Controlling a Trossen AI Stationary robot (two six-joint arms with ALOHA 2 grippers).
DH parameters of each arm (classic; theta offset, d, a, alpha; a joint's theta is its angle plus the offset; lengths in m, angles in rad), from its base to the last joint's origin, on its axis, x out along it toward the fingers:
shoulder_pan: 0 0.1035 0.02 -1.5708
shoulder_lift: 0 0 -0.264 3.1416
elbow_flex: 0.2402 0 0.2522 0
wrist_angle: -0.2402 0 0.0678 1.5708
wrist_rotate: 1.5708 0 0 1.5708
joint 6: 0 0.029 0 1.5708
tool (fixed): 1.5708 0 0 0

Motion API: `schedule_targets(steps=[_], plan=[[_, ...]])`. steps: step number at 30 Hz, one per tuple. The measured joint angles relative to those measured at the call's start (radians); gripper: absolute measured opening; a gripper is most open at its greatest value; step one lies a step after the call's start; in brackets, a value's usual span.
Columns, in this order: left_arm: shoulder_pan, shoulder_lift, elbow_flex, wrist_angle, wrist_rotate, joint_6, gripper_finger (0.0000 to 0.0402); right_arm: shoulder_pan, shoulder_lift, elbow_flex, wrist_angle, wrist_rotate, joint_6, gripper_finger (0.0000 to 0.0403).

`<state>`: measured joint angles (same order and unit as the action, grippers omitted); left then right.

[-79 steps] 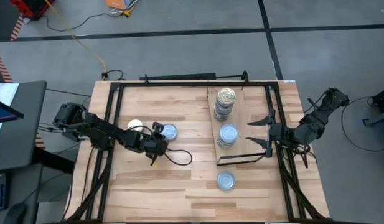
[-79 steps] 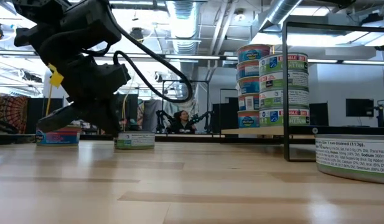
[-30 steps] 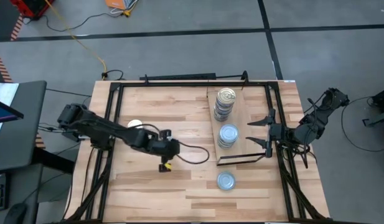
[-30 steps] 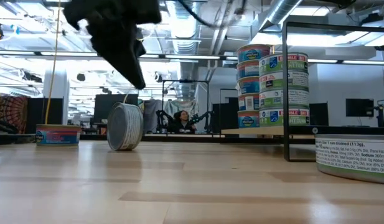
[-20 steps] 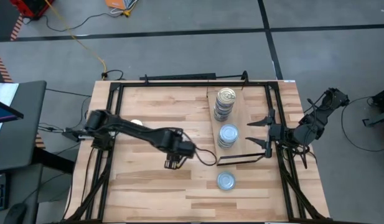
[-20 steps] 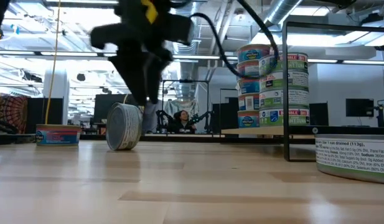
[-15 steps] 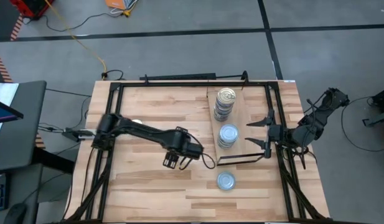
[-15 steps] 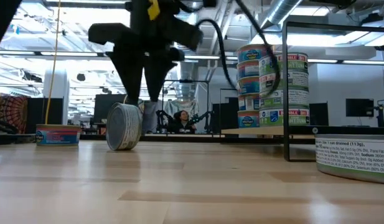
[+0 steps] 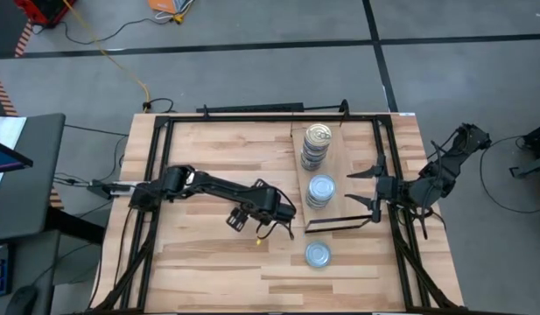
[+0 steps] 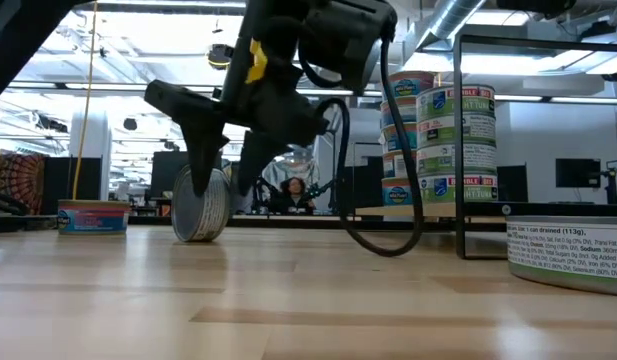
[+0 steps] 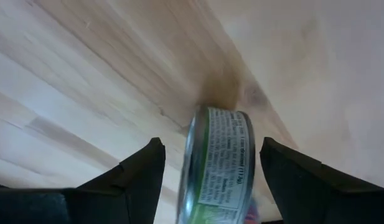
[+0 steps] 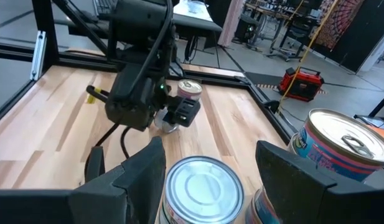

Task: Stack canned seafood by type on shelf
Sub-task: Stack the green tuna can on top of the other green tuna can on the shelf

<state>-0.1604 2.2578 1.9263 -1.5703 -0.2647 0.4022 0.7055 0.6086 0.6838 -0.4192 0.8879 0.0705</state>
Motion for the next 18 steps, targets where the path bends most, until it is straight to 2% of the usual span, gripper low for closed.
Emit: schedule_targets(steps=[4, 11, 18], plan=[[0.000, 0.000, 0.000, -0.001, -0.024, 0.054, 0.0242, 0.000, 0.000, 0.000, 0.001, 0.000, 0.000, 0.0277], [0.005, 0.000, 0.000, -0.001, 0.023, 0.045, 0.0198, 0.000, 0.000, 0.000, 0.008, 0.000, 0.000, 0.0277], [0.005, 0.000, 0.000, -0.001, 0.019, -0.005, 0.0204, 0.000, 0.000, 0.000, 0.007, -0.001, 0.000, 0.0277]])
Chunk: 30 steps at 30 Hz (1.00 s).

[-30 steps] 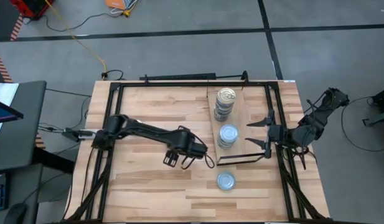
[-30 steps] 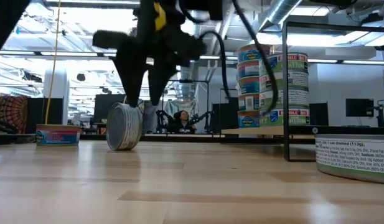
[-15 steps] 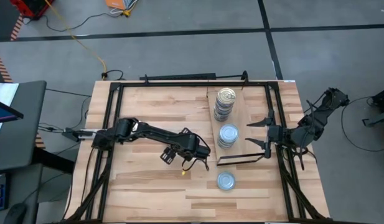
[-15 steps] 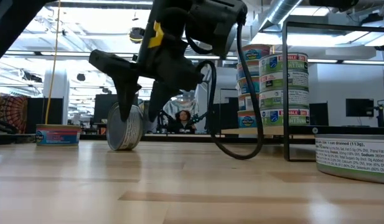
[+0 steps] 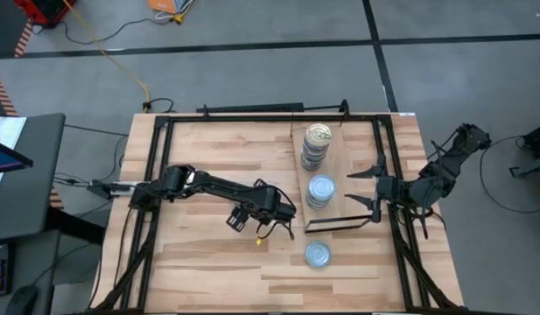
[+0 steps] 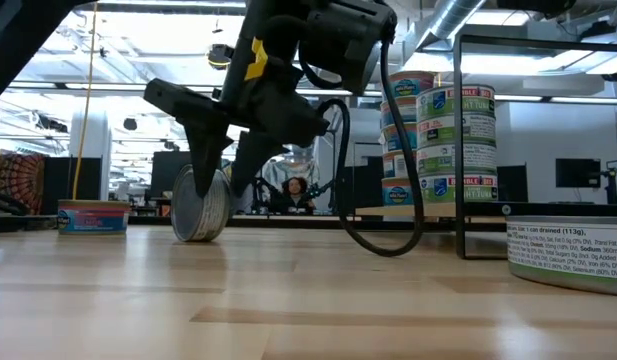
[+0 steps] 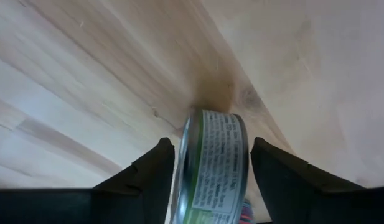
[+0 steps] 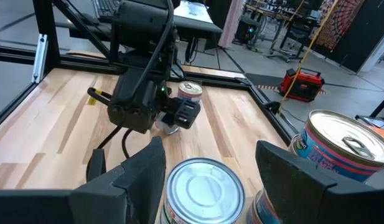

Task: Stack canned seafood by type on shelf
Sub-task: Stack the green tuna can on top of the other green tuna can on the shelf

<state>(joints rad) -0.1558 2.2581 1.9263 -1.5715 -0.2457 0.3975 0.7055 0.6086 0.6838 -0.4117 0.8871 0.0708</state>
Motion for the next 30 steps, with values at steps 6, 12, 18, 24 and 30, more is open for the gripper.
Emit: schedule_targets(steps=[6, 12, 18, 24, 30], plan=[[0.017, 0.000, 0.000, 0.000, -0.015, -0.018, 0.0239, 0.000, 0.000, 0.000, 0.000, -0.001, 0.005, 0.0277], [0.039, -0.015, -0.118, 0.002, 0.012, -0.036, 0.0249, 0.001, 0.000, 0.000, -0.013, -0.003, 0.017, 0.0277], [0.034, -0.053, -0.267, 0.000, -0.005, -0.064, 0.0244, 0.001, -0.001, 0.000, -0.042, -0.003, 0.033, 0.0277], [0.023, -0.066, -0.286, 0.000, -0.003, -0.086, 0.0209, 0.001, -0.001, 0.000, -0.009, -0.001, 0.019, 0.0277], [0.021, -0.066, -0.286, 0.000, 0.009, -0.083, 0.0136, 0.001, -0.001, 0.000, -0.003, 0.001, 0.018, 0.0277]])
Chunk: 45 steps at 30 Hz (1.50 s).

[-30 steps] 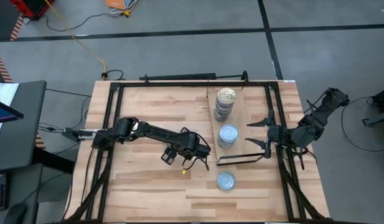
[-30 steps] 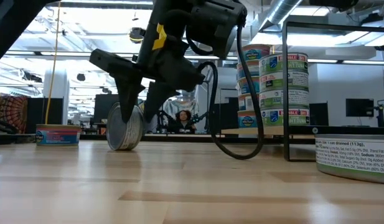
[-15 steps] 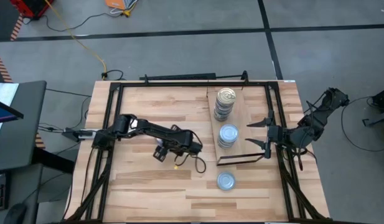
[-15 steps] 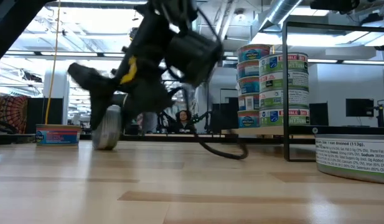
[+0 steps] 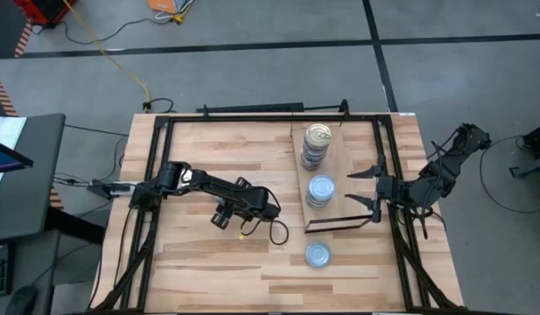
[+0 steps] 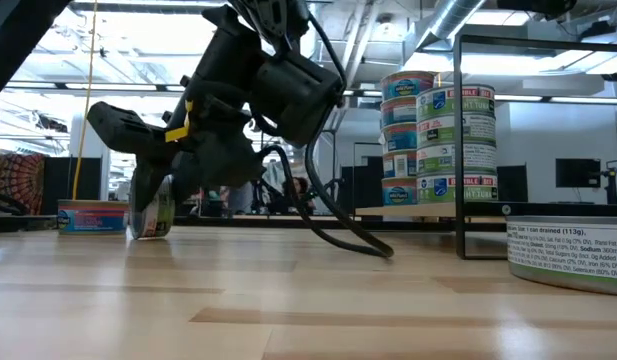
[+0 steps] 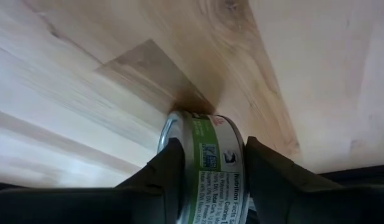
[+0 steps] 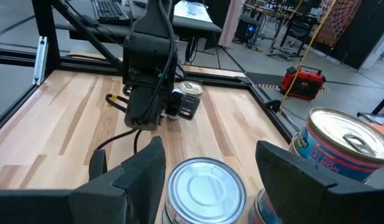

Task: Stack canned seafood by type on shelf
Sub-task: Stack the green tuna can on top of the other green tuna can on the shelf

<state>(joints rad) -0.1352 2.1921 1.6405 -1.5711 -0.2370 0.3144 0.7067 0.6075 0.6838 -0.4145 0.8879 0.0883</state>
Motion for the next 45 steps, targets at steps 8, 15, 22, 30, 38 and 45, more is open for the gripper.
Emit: schedule_targets(steps=[8, 15, 22, 30, 38, 45], plan=[[-0.003, 0.000, 0.002, 0.001, -0.064, 0.007, 0.0132, 0.000, 0.000, 0.000, -0.012, 0.000, -0.003, 0.0277], [-0.003, -0.076, 0.105, 0.001, -0.059, -0.083, 0.0132, 0.000, 0.000, 0.000, -0.022, 0.000, -0.001, 0.0277], [0.000, -0.299, 0.144, 0.252, 0.007, -0.288, 0.0132, 0.025, -0.080, 0.000, -0.113, 0.002, 0.073, 0.0277], [0.014, -0.445, 0.144, 0.729, 0.054, -0.450, 0.0132, 0.077, -0.185, 0.000, -0.213, 0.003, 0.192, 0.0277], [0.017, -0.387, 0.144, 1.222, 0.163, -0.471, 0.0132, 0.084, -0.247, 0.000, -0.391, 0.081, 0.350, 0.0277], [0.058, -0.285, 0.144, 1.455, 0.212, -0.534, 0.0132, 0.085, -0.260, -0.025, -0.394, 0.081, 0.349, 0.0277]])
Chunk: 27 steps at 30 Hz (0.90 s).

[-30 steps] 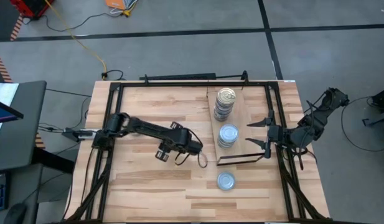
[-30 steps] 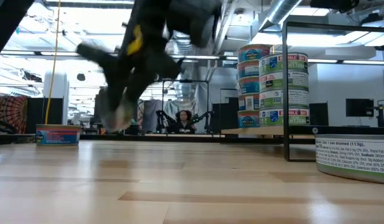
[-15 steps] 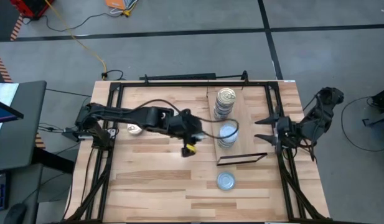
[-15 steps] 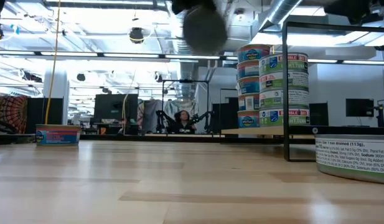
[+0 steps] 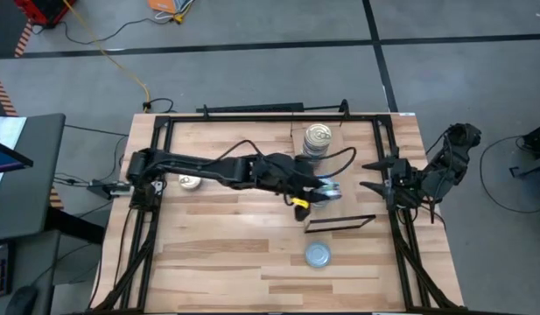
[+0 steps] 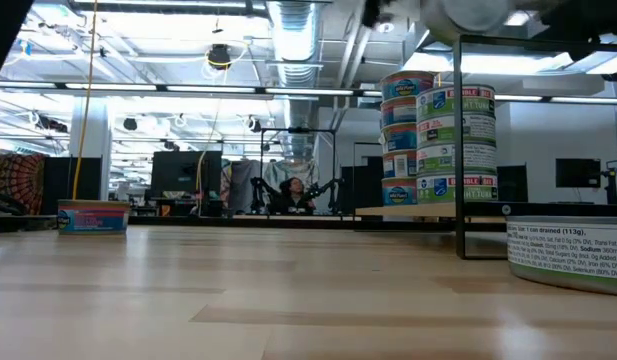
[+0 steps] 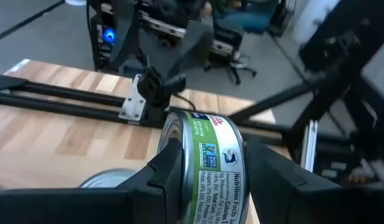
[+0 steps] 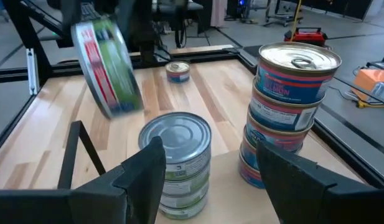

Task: Stack canned seafood by type on shelf
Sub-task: Stack the green tuna can on top of the other green tuna can on the shelf

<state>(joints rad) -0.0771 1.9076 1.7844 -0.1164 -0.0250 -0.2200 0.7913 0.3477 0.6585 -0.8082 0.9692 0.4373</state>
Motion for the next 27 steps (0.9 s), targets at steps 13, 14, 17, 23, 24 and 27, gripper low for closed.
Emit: schedule_targets(steps=[13, 14, 17, 23, 24, 27], plan=[[0.080, 0.112, -0.002, 0.236, 0.106, -0.144, 0.0135, 0.000, 0.000, -0.003, 0.049, 0.002, -0.027, 0.0277], [0.080, 0.112, -0.002, 0.238, 0.102, -0.139, 0.0135, 0.000, 0.000, -0.003, 0.049, 0.002, -0.027, 0.0277], [0.069, 0.109, -0.002, 0.254, 0.076, -0.113, 0.0136, 0.000, 0.000, -0.003, 0.049, 0.001, -0.027, 0.0277], [0.034, 0.107, -0.064, 0.322, -0.008, -0.083, 0.0136, 0.000, 0.000, -0.003, 0.050, 0.001, -0.027, 0.0277], [0.032, 0.105, -0.094, 0.361, -0.018, -0.092, 0.0136, 0.000, 0.000, -0.003, 0.051, 0.001, -0.027, 0.0277], [0.034, 0.099, -0.189, 0.493, -0.005, -0.151, 0.0136, 0.000, 0.000, -0.003, 0.060, 0.001, -0.027, 0.0277]])
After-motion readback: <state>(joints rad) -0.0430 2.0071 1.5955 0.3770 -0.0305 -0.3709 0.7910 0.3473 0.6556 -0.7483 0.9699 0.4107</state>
